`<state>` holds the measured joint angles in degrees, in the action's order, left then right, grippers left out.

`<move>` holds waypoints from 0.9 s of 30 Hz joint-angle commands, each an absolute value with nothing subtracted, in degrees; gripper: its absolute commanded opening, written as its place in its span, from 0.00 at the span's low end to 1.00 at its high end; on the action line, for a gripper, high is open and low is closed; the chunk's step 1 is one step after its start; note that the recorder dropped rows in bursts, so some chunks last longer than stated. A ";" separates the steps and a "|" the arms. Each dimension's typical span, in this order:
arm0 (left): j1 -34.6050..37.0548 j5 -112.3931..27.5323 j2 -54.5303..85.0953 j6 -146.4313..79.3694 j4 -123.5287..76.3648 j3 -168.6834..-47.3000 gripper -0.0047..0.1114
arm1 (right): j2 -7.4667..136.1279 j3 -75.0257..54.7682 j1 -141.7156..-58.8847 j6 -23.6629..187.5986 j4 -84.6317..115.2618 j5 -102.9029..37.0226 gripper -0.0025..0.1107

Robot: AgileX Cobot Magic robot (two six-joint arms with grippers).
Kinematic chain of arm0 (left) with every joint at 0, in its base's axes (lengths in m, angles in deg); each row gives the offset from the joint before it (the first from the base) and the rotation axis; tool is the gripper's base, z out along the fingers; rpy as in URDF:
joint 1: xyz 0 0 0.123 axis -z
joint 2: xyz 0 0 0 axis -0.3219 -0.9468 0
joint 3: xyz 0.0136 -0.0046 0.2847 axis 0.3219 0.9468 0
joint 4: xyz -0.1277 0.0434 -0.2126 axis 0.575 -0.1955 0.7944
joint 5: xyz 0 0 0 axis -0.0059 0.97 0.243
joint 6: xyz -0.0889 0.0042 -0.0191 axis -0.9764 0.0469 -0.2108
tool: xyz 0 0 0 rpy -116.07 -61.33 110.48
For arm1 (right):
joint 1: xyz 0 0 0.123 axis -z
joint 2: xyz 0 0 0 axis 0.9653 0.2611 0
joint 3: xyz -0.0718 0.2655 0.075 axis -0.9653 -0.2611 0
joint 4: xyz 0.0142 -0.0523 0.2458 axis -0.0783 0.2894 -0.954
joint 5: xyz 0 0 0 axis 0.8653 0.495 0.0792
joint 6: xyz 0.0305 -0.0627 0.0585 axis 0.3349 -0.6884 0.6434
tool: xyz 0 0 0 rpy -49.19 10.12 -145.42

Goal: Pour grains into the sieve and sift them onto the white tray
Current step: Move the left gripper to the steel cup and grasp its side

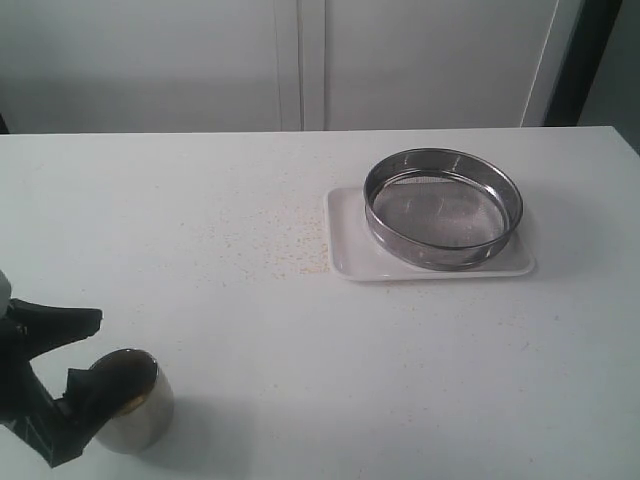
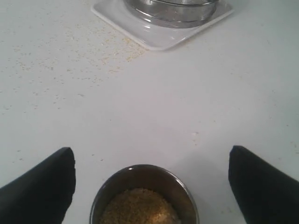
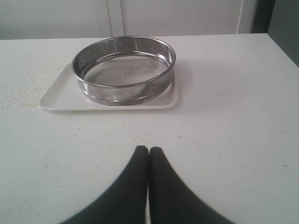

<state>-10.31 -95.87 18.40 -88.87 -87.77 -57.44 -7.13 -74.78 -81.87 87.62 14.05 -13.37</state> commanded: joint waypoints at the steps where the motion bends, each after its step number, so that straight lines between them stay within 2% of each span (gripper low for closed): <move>1: -10.04 -98.00 14.94 -86.66 -85.47 -57.05 0.81 | -7.47 -75.03 -81.71 87.72 14.26 -13.63 0.02; 27: -10.04 -101.71 1.56 -76.43 -80.63 -57.05 0.81 | -7.47 -75.03 -81.71 87.72 14.26 -13.73 0.02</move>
